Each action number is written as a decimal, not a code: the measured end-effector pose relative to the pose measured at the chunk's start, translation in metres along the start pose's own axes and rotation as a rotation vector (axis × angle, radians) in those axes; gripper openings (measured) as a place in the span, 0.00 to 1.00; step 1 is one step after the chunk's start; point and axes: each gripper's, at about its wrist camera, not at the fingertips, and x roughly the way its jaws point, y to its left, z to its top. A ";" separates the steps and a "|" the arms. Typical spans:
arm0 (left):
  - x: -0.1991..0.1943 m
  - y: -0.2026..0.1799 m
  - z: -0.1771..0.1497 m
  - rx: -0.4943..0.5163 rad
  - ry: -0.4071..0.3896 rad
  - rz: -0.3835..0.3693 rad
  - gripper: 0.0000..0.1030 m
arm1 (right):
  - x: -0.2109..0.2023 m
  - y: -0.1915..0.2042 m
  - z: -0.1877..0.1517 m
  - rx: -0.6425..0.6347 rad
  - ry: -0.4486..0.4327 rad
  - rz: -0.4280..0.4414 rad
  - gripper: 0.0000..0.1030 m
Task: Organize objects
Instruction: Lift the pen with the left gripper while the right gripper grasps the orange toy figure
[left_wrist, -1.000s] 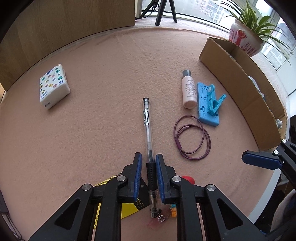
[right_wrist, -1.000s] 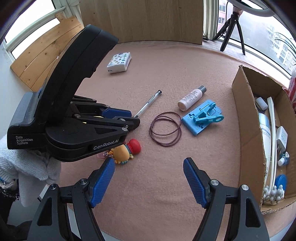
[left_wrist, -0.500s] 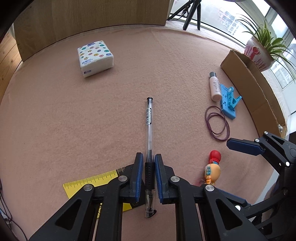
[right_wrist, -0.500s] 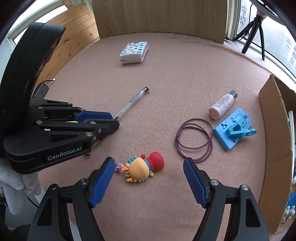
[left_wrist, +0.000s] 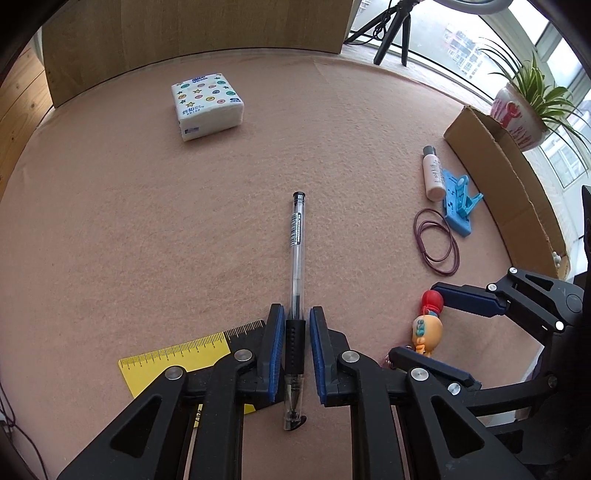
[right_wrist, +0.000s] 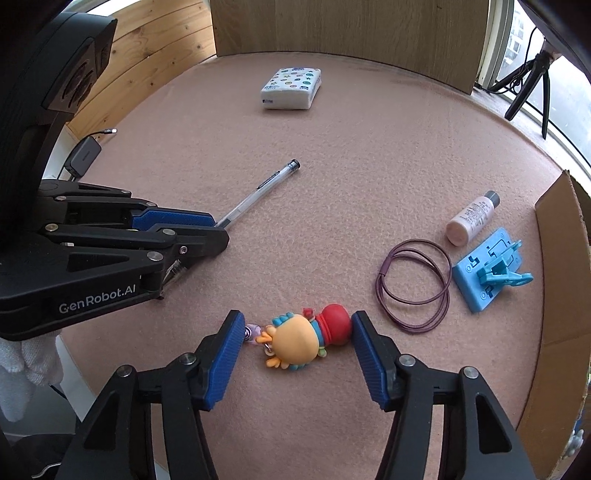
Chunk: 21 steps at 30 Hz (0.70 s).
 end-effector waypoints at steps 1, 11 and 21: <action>0.001 0.000 0.002 0.003 0.001 -0.002 0.22 | -0.001 -0.001 0.000 0.001 0.000 -0.005 0.45; 0.005 -0.009 0.009 0.017 -0.011 0.027 0.09 | -0.008 -0.013 -0.009 0.045 -0.008 0.004 0.44; 0.005 -0.025 0.008 -0.064 -0.026 -0.064 0.09 | -0.035 -0.050 -0.019 0.161 -0.057 0.002 0.44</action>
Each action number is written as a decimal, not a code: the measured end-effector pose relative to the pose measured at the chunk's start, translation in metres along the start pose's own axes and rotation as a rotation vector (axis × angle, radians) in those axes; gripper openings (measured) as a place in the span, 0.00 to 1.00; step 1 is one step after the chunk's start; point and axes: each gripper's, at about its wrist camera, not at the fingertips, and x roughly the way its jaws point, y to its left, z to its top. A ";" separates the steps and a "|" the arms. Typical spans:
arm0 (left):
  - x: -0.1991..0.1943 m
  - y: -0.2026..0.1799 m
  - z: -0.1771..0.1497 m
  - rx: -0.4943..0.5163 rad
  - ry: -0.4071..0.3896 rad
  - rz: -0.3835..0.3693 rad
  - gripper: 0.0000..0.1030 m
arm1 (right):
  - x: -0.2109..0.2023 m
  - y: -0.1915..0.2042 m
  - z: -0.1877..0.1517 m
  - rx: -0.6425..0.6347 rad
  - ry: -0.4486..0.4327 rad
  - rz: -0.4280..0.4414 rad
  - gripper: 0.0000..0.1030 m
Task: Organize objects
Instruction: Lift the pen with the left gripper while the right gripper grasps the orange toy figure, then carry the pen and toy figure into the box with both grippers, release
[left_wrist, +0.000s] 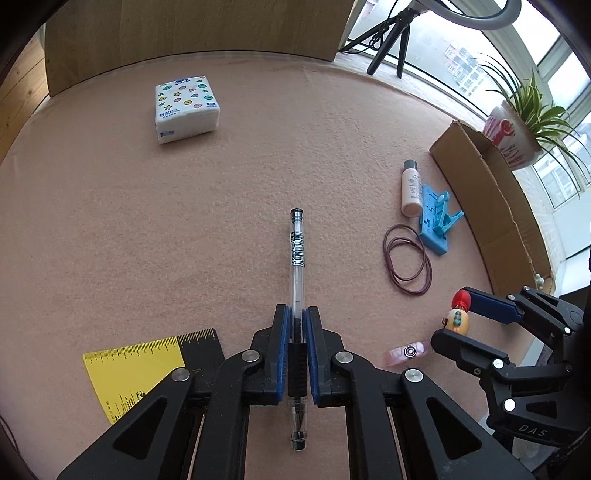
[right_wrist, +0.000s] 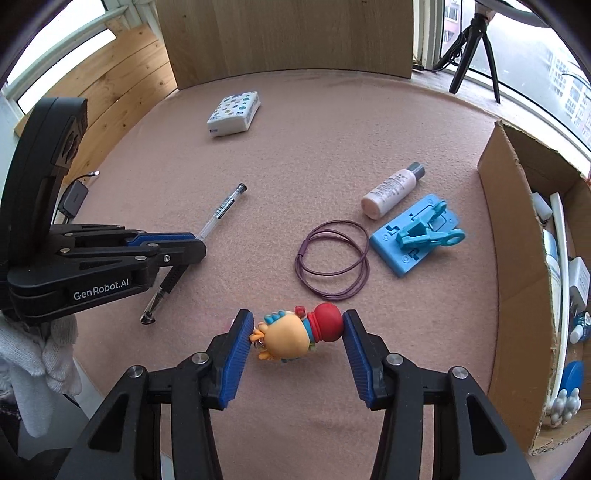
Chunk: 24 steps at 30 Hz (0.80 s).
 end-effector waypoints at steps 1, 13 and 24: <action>-0.001 -0.002 0.000 0.000 -0.004 -0.006 0.09 | -0.004 -0.004 0.000 0.009 -0.008 -0.001 0.44; -0.031 -0.035 0.019 0.019 -0.078 -0.067 0.09 | -0.055 -0.044 0.000 0.069 -0.111 -0.045 0.44; -0.041 -0.110 0.059 0.115 -0.137 -0.135 0.09 | -0.108 -0.099 -0.005 0.134 -0.208 -0.128 0.44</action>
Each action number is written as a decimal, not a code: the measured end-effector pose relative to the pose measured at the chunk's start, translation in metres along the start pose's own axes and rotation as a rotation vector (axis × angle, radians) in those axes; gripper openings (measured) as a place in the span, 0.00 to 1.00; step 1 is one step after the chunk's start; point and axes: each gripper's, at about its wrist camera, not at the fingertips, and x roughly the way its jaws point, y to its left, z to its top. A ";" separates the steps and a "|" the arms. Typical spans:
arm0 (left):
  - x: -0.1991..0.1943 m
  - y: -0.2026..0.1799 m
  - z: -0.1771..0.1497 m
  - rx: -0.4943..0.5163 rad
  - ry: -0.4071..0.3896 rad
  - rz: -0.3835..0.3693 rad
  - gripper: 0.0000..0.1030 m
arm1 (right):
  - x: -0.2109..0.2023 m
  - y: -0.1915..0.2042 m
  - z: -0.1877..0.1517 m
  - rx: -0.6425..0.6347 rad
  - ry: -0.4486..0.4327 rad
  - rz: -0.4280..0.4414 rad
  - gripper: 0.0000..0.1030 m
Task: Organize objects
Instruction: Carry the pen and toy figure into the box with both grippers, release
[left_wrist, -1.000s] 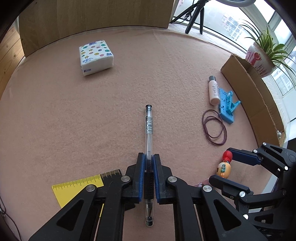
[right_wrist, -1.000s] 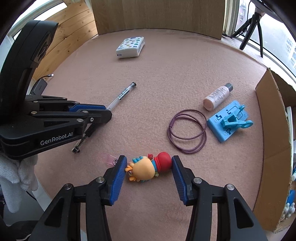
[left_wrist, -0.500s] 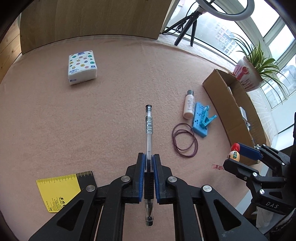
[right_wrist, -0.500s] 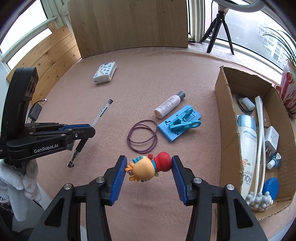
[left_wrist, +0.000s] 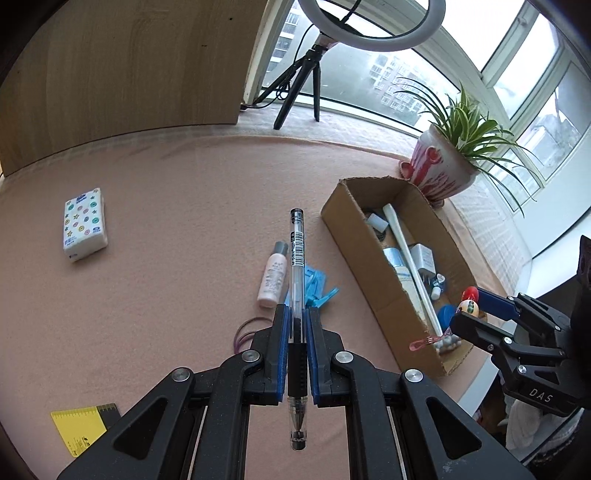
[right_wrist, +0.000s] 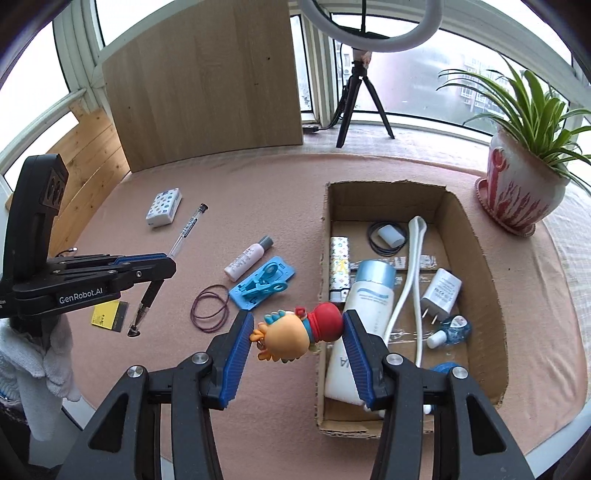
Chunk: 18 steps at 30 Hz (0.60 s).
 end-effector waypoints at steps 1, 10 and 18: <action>0.002 -0.007 0.005 0.010 -0.004 -0.006 0.09 | -0.003 -0.006 0.000 0.005 -0.006 -0.009 0.44; 0.036 -0.074 0.041 0.087 -0.007 -0.066 0.09 | -0.014 -0.061 -0.001 0.073 -0.027 -0.067 0.44; 0.073 -0.110 0.058 0.125 0.019 -0.076 0.09 | -0.012 -0.091 -0.002 0.103 -0.023 -0.078 0.44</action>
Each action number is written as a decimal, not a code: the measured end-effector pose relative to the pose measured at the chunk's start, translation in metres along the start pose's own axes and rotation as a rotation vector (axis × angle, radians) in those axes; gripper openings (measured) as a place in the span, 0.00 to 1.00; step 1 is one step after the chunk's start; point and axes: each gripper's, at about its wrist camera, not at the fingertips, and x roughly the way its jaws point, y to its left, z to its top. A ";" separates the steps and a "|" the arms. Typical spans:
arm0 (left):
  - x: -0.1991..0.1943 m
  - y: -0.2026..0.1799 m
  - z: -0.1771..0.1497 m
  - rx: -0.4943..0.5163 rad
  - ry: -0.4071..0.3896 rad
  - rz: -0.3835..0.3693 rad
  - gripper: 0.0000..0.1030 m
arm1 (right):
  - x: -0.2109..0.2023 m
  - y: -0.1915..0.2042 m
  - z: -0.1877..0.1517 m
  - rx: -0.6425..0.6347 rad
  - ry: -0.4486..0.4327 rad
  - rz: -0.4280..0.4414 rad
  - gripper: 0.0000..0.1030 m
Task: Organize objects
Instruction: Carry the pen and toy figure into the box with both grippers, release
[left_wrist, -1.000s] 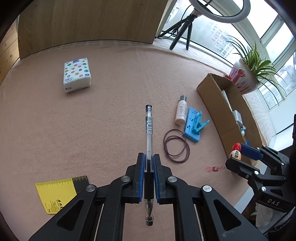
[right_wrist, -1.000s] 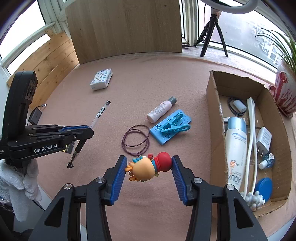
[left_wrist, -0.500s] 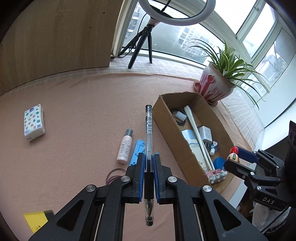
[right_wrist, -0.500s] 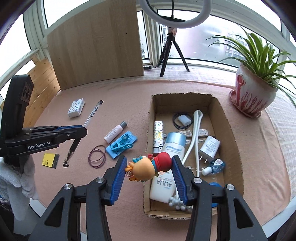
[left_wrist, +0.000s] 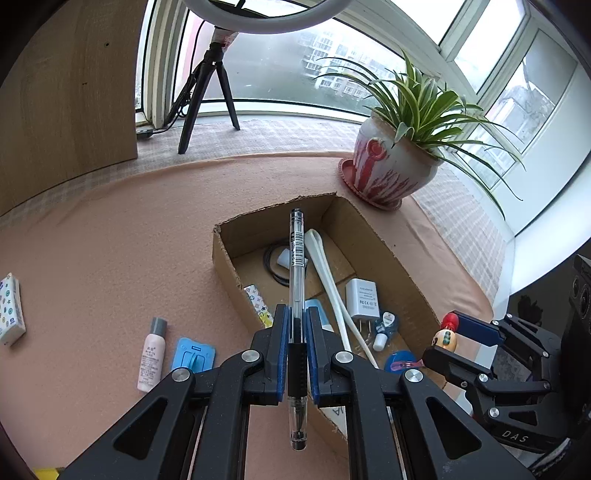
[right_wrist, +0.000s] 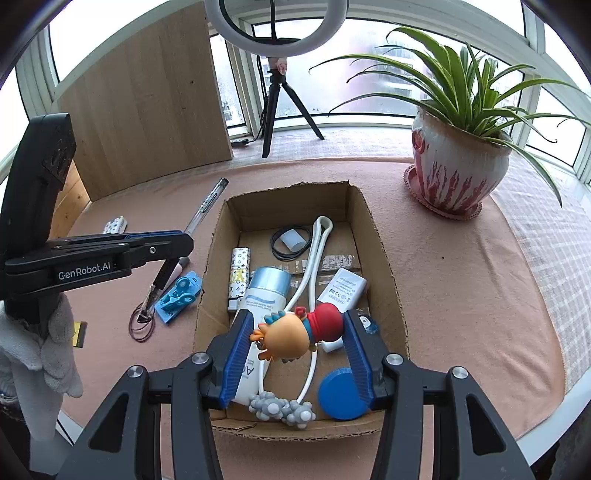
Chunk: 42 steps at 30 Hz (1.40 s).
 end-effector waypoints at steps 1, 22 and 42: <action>0.004 -0.002 0.002 0.001 0.003 0.001 0.09 | 0.001 -0.003 0.001 0.002 0.001 0.000 0.44; 0.031 0.006 0.015 -0.035 0.011 0.086 0.74 | 0.013 -0.015 0.008 0.005 0.000 0.023 0.78; -0.024 0.092 -0.033 -0.191 0.003 0.164 0.74 | 0.015 0.018 0.016 0.017 0.015 0.105 0.78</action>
